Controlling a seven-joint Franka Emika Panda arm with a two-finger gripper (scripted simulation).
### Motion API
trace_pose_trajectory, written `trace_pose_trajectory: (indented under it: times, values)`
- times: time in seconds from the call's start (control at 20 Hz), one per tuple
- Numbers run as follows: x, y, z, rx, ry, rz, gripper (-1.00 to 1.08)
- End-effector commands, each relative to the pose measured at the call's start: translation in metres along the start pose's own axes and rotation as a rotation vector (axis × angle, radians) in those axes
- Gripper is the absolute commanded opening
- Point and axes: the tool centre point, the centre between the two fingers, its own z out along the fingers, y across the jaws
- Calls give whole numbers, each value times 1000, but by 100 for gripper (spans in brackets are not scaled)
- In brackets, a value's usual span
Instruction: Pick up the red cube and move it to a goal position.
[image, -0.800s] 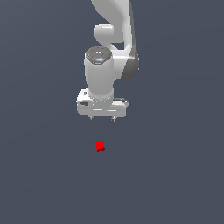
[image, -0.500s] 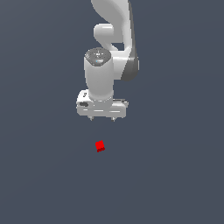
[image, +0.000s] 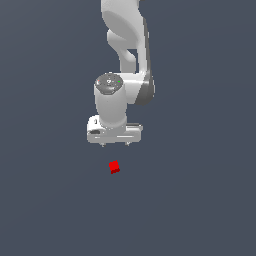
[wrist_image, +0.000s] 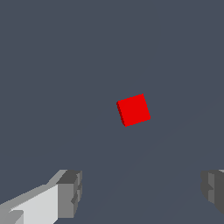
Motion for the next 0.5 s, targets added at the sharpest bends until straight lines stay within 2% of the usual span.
trace_pose_trajectory:
  times: [0.0,0.45]
  values:
    - [6,3,17,3,-2,-40,100]
    - [32,11,83,15,-6,-202,100]
